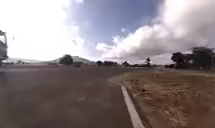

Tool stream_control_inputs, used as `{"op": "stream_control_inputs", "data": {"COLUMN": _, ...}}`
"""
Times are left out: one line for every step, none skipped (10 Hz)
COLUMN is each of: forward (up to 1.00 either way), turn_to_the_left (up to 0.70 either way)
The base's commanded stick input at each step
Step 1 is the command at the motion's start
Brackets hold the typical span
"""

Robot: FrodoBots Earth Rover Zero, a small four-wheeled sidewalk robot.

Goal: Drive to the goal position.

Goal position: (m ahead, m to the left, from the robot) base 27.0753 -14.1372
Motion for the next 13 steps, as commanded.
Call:
{"op": "stream_control_inputs", "data": {"forward": 0.87, "turn_to_the_left": 0.0}}
{"op": "stream_control_inputs", "data": {"forward": 0.87, "turn_to_the_left": 0.0}}
{"op": "stream_control_inputs", "data": {"forward": 0.87, "turn_to_the_left": -0.3}}
{"op": "stream_control_inputs", "data": {"forward": 0.87, "turn_to_the_left": -0.29}}
{"op": "stream_control_inputs", "data": {"forward": 0.89, "turn_to_the_left": -0.03}}
{"op": "stream_control_inputs", "data": {"forward": 0.88, "turn_to_the_left": -0.11}}
{"op": "stream_control_inputs", "data": {"forward": 0.89, "turn_to_the_left": -0.01}}
{"op": "stream_control_inputs", "data": {"forward": 0.89, "turn_to_the_left": -0.04}}
{"op": "stream_control_inputs", "data": {"forward": 0.9, "turn_to_the_left": -0.13}}
{"op": "stream_control_inputs", "data": {"forward": 0.91, "turn_to_the_left": -0.26}}
{"op": "stream_control_inputs", "data": {"forward": 0.88, "turn_to_the_left": -0.3}}
{"op": "stream_control_inputs", "data": {"forward": 0.87, "turn_to_the_left": -0.3}}
{"op": "stream_control_inputs", "data": {"forward": 0.9, "turn_to_the_left": -0.31}}
